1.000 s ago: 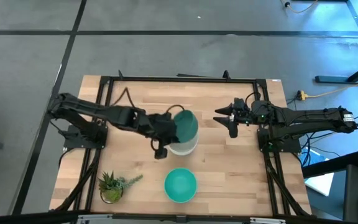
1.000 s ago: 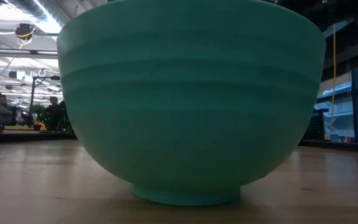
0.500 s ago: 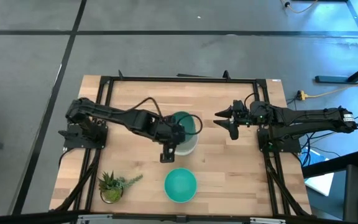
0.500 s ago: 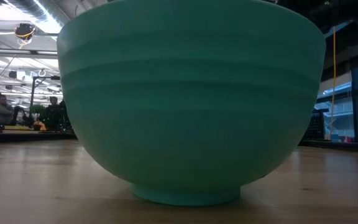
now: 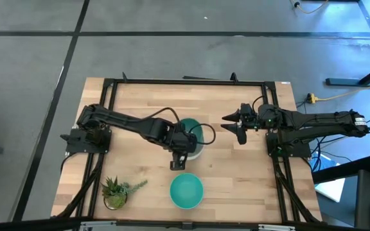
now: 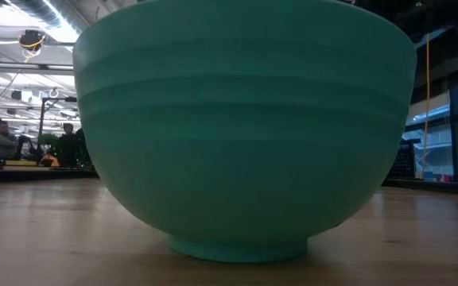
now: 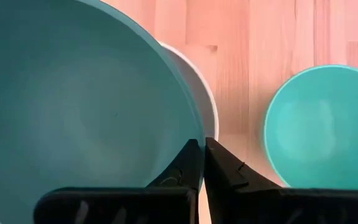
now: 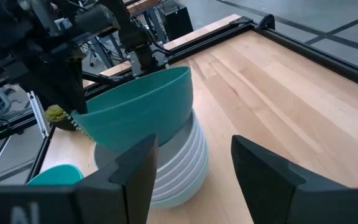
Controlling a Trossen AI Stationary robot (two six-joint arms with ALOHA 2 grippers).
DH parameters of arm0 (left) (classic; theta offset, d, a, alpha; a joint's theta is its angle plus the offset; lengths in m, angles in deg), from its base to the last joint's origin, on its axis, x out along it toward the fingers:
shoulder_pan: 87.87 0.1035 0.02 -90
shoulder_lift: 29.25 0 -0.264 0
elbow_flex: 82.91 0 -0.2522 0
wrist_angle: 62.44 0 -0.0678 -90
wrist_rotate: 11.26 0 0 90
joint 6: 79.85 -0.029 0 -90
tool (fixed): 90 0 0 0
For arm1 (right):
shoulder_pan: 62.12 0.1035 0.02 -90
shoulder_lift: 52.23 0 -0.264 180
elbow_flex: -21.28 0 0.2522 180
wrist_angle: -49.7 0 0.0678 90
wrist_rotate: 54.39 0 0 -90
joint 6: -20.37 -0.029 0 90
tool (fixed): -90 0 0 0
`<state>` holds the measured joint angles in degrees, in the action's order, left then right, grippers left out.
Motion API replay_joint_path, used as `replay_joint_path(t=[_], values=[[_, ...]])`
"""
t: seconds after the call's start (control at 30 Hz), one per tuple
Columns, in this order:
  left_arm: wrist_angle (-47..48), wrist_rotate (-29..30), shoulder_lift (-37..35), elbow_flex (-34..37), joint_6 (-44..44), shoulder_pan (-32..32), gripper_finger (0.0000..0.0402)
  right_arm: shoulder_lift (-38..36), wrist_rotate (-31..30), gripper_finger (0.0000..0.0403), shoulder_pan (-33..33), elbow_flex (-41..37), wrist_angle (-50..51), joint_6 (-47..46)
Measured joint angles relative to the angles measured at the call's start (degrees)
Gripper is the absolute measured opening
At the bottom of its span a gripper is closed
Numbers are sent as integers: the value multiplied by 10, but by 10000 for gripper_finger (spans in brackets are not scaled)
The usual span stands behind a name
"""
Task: Nest bowls inside each other
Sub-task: Stack the blue bowl on the white bowl
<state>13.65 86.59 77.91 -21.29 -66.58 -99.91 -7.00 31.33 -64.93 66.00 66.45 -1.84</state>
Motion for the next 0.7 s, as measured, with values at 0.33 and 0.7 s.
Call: replay_joint_path(t=[0.33, 0.7], values=[[8, -9, 38, 0, 1, 0, 2, 0, 0, 207, 0, 0, 10, -3], [6, 5, 36, 0, -1, 2, 40, 0, 1, 207, 1, 0, 18, -13]])
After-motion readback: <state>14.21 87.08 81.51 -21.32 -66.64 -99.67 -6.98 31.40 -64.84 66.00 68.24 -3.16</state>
